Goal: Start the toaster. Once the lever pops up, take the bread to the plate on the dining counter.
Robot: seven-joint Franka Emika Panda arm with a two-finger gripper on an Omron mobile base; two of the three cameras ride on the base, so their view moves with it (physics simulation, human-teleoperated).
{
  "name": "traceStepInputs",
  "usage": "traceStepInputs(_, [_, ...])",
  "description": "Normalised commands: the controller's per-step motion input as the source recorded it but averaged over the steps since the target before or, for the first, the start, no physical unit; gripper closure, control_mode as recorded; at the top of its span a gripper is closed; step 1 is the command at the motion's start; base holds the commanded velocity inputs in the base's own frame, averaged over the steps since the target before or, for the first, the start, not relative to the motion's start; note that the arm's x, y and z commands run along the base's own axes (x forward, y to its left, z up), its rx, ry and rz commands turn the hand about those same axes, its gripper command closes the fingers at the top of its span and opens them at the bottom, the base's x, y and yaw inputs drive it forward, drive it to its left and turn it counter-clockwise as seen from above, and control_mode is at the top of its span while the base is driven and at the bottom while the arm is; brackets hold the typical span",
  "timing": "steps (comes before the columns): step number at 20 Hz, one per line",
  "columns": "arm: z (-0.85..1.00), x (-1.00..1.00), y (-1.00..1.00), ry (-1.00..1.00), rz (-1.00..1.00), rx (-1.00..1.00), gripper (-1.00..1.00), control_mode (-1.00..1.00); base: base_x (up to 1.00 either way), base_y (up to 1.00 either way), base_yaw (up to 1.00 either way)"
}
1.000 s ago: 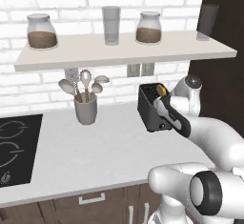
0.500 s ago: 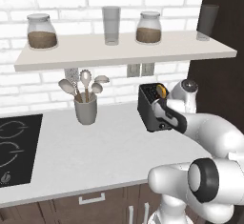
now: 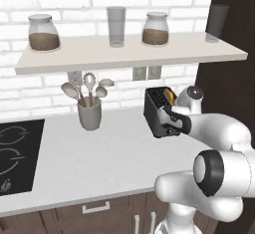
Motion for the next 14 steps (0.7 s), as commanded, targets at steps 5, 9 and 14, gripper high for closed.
traceStepInputs(5, [-0.31,0.04,-0.1,0.0,0.0,-0.01,1.0,-1.0,0.0,0.0,0.0])
traceStepInputs(9, [-0.36,0.02,-0.05,0.0,0.0,-0.01,1.0,-1.0,0.0,0.0,0.0])
traceStepInputs(14, [-0.41,0.0,0.0,0.0,0.0,-0.01,1.0,-1.0,0.0,0.0,0.0])
